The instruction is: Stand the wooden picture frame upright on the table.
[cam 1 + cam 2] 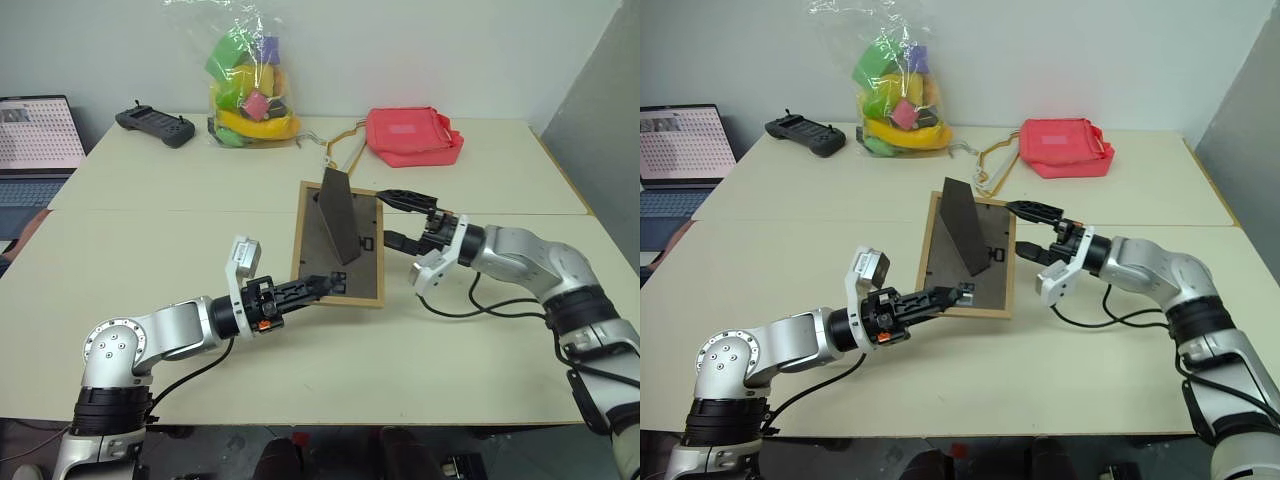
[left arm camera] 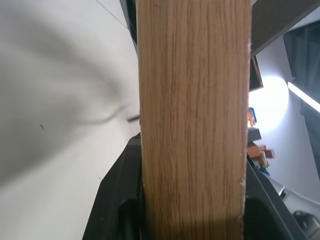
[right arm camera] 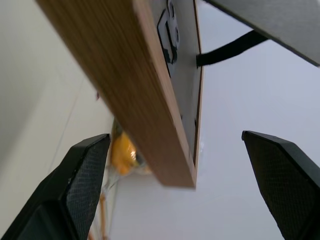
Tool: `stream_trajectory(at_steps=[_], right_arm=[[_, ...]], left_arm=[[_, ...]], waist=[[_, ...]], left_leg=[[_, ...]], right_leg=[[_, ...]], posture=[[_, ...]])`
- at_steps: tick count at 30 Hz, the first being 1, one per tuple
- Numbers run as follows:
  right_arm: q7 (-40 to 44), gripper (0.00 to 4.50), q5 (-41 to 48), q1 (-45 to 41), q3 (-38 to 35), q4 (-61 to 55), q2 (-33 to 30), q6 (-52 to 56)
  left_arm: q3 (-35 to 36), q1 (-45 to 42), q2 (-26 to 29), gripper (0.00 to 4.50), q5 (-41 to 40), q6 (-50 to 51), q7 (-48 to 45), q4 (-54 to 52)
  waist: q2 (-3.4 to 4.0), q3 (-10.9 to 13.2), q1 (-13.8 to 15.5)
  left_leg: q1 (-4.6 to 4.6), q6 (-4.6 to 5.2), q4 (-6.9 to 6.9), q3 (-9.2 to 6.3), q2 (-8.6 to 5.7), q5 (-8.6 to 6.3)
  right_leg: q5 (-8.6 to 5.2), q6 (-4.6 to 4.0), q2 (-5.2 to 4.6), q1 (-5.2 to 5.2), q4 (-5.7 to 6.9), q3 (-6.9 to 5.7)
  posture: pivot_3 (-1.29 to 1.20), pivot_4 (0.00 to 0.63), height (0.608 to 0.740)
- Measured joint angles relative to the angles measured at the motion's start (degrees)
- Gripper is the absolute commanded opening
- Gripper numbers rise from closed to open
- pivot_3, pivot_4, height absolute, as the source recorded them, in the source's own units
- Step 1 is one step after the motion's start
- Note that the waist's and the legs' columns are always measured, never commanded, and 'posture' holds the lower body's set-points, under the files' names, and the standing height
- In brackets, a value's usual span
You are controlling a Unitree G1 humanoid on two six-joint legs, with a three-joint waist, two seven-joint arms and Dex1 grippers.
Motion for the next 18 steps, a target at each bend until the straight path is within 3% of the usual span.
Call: stream_trajectory(at_steps=[2,5,15,18], right_arm=[[-3.6,4.46,-2.9,-1.5,2.3,1.5,0.9,-0.4],[-6.7,3.97,-4.7,-3.7,4.4,3.7,1.1,-1.6],[-12.9,1.64,-5.1,-4.6,6.2,6.2,-0.4,-4.6],[-13.4,1.47,-5.2,-4.7,6.2,5.5,-0.8,-4.7]], left_arm=[[-0.2,0.6,0.0,1.3,0.0,-0.2,-0.2,-0.8],[-0.5,1.6,0.1,1.3,0.0,-0.5,-0.3,-1.8],[-0.8,3.4,0.1,1.3,-0.9,-1.6,-1.4,-2.9],[-0.8,3.8,-0.1,1.3,-1.9,-1.8,-1.9,-2.8]], waist=[[0.0,0.0,0.1],[0.0,0.0,0.2],[-0.01,0.0,0.1],[-0.01,0.0,0.1]], left_leg=[[-0.01,0.0,0.01,0.01,-0.03,0.0],[-0.03,0.0,0.01,0.0,-0.04,0.0],[-0.02,0.01,0.01,-0.01,-0.04,0.0],[-0.02,0.01,0.01,-0.02,-0.04,0.0]], right_leg=[[0.0,0.0,-0.05,0.01,-0.01,0.0],[0.0,0.0,-0.07,0.02,-0.01,-0.02],[0.0,0.0,-0.08,0.04,0.0,-0.02],[0.0,0.0,-0.08,0.04,0.01,-0.04]], posture=[[0.0,0.15,0.74],[0.0,0.15,0.74],[0.0,0.15,0.74],[0.0,0.15,0.74]])
